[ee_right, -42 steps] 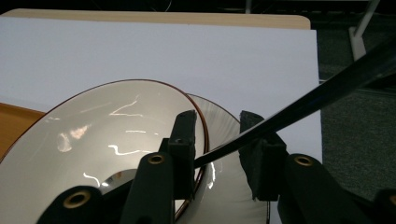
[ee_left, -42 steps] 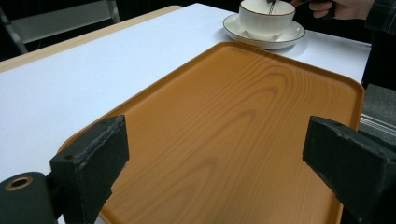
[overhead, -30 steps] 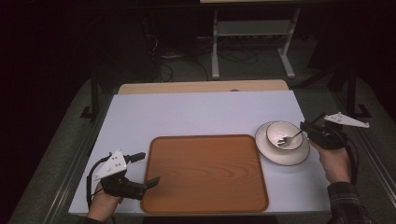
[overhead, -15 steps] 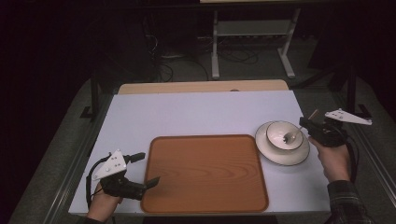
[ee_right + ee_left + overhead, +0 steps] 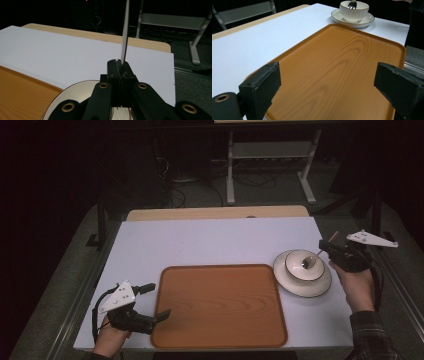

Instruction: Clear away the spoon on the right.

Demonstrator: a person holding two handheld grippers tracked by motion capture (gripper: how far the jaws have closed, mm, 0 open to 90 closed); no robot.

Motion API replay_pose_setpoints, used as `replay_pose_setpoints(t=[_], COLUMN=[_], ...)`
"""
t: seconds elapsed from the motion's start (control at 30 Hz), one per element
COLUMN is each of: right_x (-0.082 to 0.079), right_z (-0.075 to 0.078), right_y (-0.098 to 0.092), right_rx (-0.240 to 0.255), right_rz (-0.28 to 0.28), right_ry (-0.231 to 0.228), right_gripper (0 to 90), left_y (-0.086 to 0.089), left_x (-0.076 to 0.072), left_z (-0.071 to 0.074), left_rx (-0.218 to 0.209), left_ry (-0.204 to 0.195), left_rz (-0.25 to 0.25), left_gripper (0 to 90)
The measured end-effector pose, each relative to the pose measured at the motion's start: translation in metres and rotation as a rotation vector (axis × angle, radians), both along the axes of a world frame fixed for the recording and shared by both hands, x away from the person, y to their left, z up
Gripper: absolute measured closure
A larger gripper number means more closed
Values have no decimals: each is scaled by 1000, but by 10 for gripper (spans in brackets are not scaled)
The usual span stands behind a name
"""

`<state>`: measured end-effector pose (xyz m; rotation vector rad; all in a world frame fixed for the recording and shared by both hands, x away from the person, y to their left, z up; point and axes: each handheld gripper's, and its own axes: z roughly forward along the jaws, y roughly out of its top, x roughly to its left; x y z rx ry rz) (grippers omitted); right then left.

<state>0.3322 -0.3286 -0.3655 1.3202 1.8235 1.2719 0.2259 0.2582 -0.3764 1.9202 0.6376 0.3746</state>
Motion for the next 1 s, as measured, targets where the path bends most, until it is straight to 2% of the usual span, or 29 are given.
replay_pose_setpoints(t=[0.47, 0.6, 1.0], right_x=[18, 21, 15], right_z=[23, 28, 39], right_y=[10, 11, 21], right_rx=[-32, -20, -35], right_rz=[54, 62, 109], right_ry=[-11, -15, -22], right_gripper=[887, 887, 887], left_y=[0, 0, 1], left_x=[0, 0, 0], left_z=[0, 0, 0], left_rx=[-3, -1, -4], left_ry=[-1, 0, 0], left_rz=[-2, -1, 0], left_gripper=[66, 65, 65])
